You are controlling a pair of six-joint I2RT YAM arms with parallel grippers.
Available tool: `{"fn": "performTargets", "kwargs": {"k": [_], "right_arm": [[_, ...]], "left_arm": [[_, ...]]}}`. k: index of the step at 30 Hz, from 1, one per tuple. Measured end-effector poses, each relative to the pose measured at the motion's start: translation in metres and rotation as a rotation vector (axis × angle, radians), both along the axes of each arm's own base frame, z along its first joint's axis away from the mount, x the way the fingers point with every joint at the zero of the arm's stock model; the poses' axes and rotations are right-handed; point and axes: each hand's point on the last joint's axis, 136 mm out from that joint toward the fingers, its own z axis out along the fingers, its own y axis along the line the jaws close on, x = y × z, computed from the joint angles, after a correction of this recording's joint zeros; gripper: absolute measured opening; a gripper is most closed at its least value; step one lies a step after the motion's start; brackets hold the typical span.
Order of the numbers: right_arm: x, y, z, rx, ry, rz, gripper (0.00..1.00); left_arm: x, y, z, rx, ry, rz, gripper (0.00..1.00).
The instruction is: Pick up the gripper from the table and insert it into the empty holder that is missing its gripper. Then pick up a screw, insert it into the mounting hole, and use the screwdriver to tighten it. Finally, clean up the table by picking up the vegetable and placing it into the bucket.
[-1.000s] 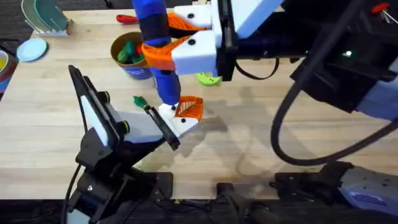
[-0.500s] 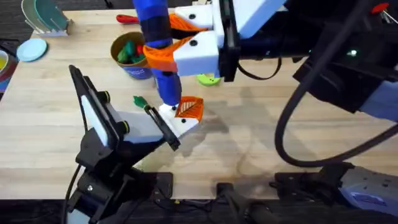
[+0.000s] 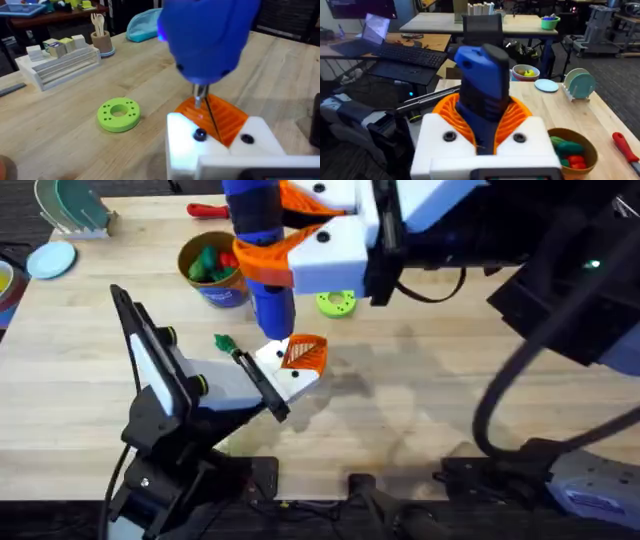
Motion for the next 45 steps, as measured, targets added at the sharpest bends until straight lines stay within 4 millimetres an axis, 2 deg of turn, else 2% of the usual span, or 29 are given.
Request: {"fn": "performTargets", "kwargs": {"k": [9,15,34,45], "right_arm": [[-0.004,-0.001,0.003,0.004,-0.005,0.010,0.128],[-0.009,0.003,-0.004,-0.020,0.023,0.028,0.128],[0.002,0.013,-0.018,-0.032,0.037,0.028,0.128],[0.002,0.014,-0.020,-0.032,0.038,0.030,0.128]], "left_arm": [[0.000,0.000,0.000,0.000,0.000,0.000,0.005],[0.000,0.000,0.000,0.000,0.000,0.000,0.005],[0.000,0.000,0.000,0.000,0.001,0.000,0.004],[0.000,0.000,0.000,0.000,0.002,0.000,0.004]]}}
